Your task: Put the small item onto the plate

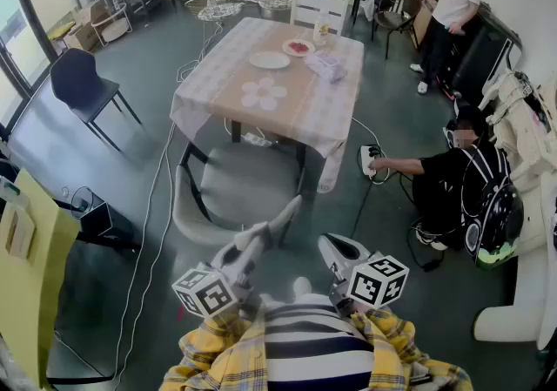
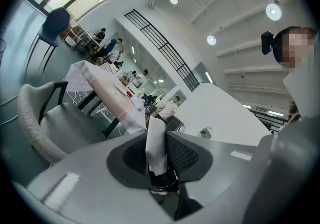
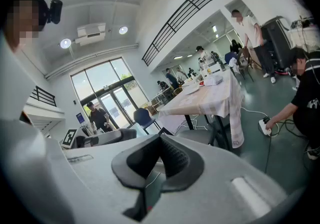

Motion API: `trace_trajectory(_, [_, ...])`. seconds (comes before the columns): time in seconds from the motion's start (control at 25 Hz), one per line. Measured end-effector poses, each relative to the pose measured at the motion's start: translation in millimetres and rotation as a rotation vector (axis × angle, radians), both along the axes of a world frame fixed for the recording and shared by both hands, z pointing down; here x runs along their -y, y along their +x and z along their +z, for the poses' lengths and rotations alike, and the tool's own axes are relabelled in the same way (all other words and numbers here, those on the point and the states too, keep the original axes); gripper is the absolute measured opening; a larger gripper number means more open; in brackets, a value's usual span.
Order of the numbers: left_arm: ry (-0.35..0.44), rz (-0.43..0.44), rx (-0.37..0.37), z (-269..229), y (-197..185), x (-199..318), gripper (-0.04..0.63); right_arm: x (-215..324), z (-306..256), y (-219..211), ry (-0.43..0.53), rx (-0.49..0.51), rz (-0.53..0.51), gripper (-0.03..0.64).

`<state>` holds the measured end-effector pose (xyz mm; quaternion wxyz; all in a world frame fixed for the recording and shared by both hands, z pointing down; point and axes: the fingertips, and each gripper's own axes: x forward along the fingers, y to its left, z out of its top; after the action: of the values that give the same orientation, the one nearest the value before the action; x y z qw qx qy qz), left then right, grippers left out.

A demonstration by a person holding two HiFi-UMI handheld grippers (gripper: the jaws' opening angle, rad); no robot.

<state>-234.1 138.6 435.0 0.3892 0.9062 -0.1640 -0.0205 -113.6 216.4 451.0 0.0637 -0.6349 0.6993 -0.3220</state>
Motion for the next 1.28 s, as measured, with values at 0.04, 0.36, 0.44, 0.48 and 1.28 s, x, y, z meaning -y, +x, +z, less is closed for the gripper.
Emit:
trace_trajectory(0.04, [-0.003, 0.001, -0.004, -0.1, 0.4, -0.3, 0.083, 0.3, 0.3, -0.2, 0.000, 0.000, -0.001, -0.002])
trace_trajectory(0.36, [-0.005, 0.003, -0.005, 0.9, -0.5, -0.1, 0.083, 1.7, 3.0, -2.3, 0.001, 0.001, -0.003, -0.003])
trace_trajectory(0.44, [-0.005, 0.003, -0.004, 0.1, -0.7, 0.3, 0.083, 2.3, 2.9, -2.6, 0.001, 0.000, -0.003, -0.003])
trace_trajectory(0.48, [-0.005, 0.003, -0.005, 0.2, -1.0, 0.6, 0.083, 2.5, 2.7, -2.9, 0.002, 0.000, -0.004, -0.002])
trace_trajectory(1.28, [-0.018, 0.000, 0.007, 8.5, -0.9, 1.3, 0.083, 6.1, 6.1, -3.3, 0.000, 0.056, -0.008, -0.002])
